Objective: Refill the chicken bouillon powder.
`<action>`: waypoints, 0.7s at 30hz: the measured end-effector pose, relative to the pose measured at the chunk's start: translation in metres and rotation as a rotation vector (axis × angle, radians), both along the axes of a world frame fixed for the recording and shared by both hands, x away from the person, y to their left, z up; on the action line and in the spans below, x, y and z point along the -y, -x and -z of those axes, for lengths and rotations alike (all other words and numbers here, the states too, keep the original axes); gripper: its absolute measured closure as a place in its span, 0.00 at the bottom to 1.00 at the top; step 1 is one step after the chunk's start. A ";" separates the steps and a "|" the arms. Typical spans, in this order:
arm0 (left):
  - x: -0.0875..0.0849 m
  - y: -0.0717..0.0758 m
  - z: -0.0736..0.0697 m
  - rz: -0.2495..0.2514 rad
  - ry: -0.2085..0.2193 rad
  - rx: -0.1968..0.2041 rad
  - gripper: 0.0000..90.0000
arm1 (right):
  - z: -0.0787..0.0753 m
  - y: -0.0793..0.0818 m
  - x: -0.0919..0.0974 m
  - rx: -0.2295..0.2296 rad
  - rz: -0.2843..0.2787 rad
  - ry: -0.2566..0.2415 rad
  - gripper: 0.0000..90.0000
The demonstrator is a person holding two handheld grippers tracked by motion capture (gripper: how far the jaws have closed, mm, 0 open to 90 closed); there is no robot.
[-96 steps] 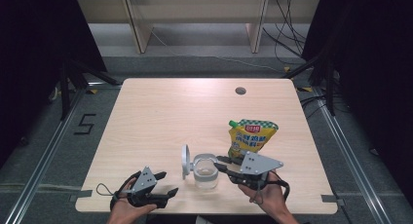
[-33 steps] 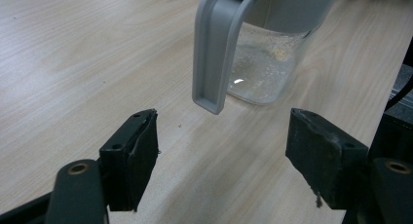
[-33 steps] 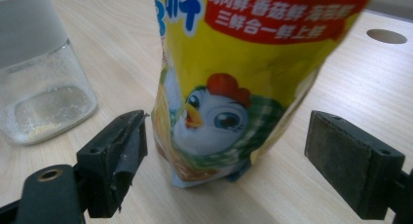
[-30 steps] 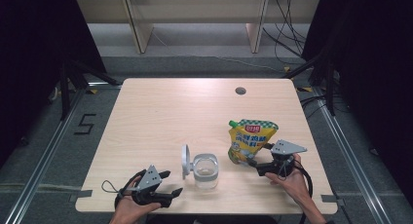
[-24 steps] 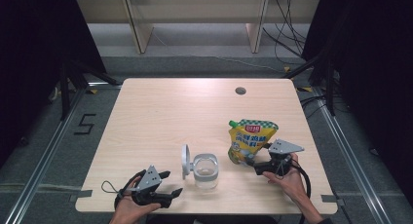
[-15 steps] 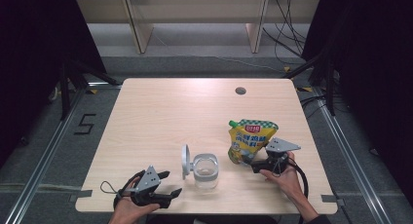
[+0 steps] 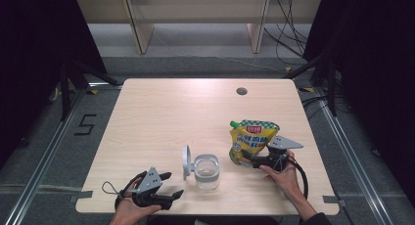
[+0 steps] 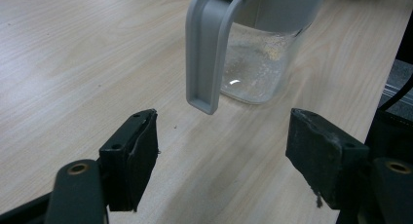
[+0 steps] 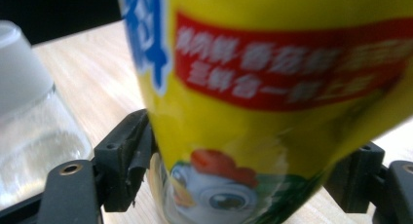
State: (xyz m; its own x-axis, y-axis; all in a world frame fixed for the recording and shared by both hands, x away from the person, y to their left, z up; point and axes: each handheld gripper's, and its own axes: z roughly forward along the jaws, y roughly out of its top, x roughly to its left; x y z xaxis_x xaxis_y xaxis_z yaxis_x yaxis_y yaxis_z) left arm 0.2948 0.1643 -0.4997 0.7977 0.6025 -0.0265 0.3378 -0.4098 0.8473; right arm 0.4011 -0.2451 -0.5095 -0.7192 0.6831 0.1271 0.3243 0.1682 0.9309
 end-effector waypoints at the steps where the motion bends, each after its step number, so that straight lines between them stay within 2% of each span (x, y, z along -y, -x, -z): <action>1: 0.000 0.000 0.000 0.000 0.000 0.000 0.30 | 0.000 0.000 0.000 0.000 0.000 0.000 0.27; 2: 0.000 0.000 0.000 -0.003 -0.004 0.002 0.30 | 0.000 0.003 -0.003 0.009 0.028 -0.011 0.28; 4: 0.000 0.001 0.001 -0.011 0.010 -0.021 0.30 | -0.003 0.008 -0.003 0.001 0.045 0.024 0.31; 6: 0.000 0.001 0.001 -0.011 0.014 -0.018 0.30 | -0.004 0.010 -0.004 0.002 0.059 0.034 0.32; 7: 0.000 0.000 0.000 0.004 -0.006 0.004 0.30 | -0.005 0.014 -0.005 0.003 0.079 0.025 0.34; 9: -0.001 0.000 0.000 0.005 -0.006 0.004 0.30 | -0.007 0.019 -0.005 0.002 0.098 0.025 0.36; 10: -0.001 0.000 0.000 0.005 -0.006 0.004 0.30 | -0.007 0.019 -0.005 0.002 0.098 0.025 0.36; 11: -0.001 0.000 0.001 0.000 0.005 0.001 0.30 | -0.009 0.026 -0.005 -0.003 0.101 0.047 0.37; 12: 0.000 0.001 0.001 -0.017 0.020 -0.020 0.30 | -0.011 0.028 -0.005 -0.011 0.097 0.055 0.37; 13: 0.000 0.001 0.001 -0.018 0.019 -0.021 0.30 | -0.010 0.029 -0.005 0.000 0.106 0.051 0.38; 14: 0.000 0.001 0.001 -0.018 0.016 -0.020 0.30 | -0.010 0.032 -0.007 -0.020 0.114 0.033 0.38; 15: 0.000 0.001 0.001 -0.015 0.013 -0.018 0.30 | -0.010 0.033 -0.007 -0.009 0.108 0.046 0.38; 16: -0.001 0.000 0.001 0.003 -0.002 0.002 0.30 | -0.011 0.034 -0.007 0.001 0.098 0.059 0.38; 17: 0.001 0.001 0.001 -0.011 0.015 -0.023 0.30 | -0.012 0.033 -0.006 0.017 0.079 0.089 0.38; 18: 0.001 0.001 0.002 -0.016 0.019 -0.019 0.30 | -0.012 0.033 -0.006 0.012 0.081 0.083 0.38; 19: 0.001 0.001 0.002 -0.012 0.001 -0.012 0.30 | -0.011 0.035 -0.006 -0.003 0.103 0.061 0.38; 20: 0.001 0.001 0.002 -0.012 0.001 -0.012 0.30 | -0.011 0.035 -0.006 -0.003 0.103 0.061 0.38; 21: 0.001 0.001 0.002 -0.014 -0.005 -0.013 0.30 | -0.011 0.033 -0.005 0.015 0.083 0.055 0.35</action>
State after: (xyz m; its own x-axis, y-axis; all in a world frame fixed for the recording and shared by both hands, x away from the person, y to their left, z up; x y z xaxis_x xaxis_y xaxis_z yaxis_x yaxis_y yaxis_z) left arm 0.2937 0.1633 -0.5013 0.7887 0.6138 -0.0342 0.3546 -0.4088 0.8409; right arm 0.3685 -0.2401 -0.4986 -0.6611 0.7463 0.0774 0.3252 0.1920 0.9260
